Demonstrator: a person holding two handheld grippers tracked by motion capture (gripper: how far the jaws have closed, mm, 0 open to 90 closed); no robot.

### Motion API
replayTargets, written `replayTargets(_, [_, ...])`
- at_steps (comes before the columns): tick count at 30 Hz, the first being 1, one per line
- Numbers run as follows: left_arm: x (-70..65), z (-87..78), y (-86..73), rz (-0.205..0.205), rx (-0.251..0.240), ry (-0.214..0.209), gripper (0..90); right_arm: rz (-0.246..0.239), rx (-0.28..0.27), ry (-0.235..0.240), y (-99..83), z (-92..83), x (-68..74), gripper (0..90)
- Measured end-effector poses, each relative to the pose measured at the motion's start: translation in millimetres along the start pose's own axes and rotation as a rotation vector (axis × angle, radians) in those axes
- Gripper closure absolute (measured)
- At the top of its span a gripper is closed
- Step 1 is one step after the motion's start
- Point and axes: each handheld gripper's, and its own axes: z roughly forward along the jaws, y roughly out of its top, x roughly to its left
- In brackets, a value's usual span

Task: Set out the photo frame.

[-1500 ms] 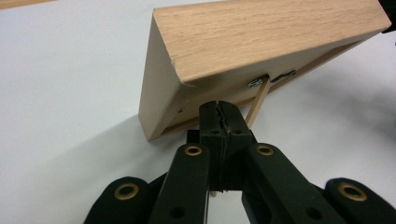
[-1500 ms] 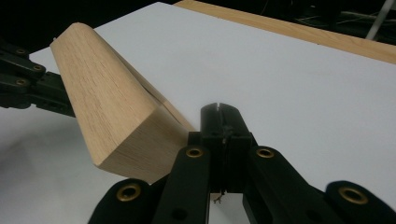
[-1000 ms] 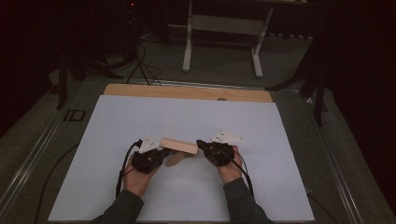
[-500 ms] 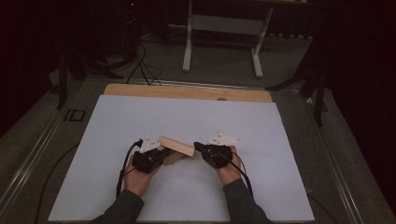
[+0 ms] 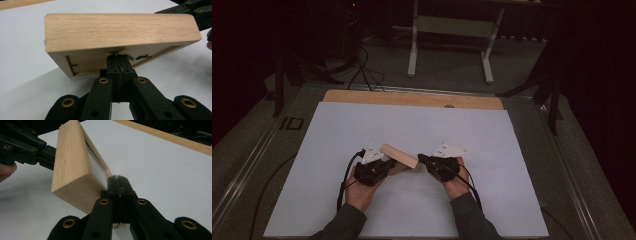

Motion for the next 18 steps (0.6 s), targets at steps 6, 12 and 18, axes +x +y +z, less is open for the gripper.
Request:
replayTargets(6, [-1.3, 0.4, 0.1, 0.005, 0.002, -0.007, 89.4, -0.006, 0.004, 0.003, 0.4, -0.1, 1.7, 89.5])
replayTargets(12, [-2.5, 1.1, 0.0, 0.011, 0.006, -0.01, 89.4, -0.022, 0.008, 0.007, 0.8, -0.3, 4.0, 89.5])
replayTargets(18, [-2.9, 1.7, -0.3, 0.014, 0.009, -0.009, 89.5, -0.034, 0.013, 0.022, 1.4, 0.1, 7.6, 89.5])
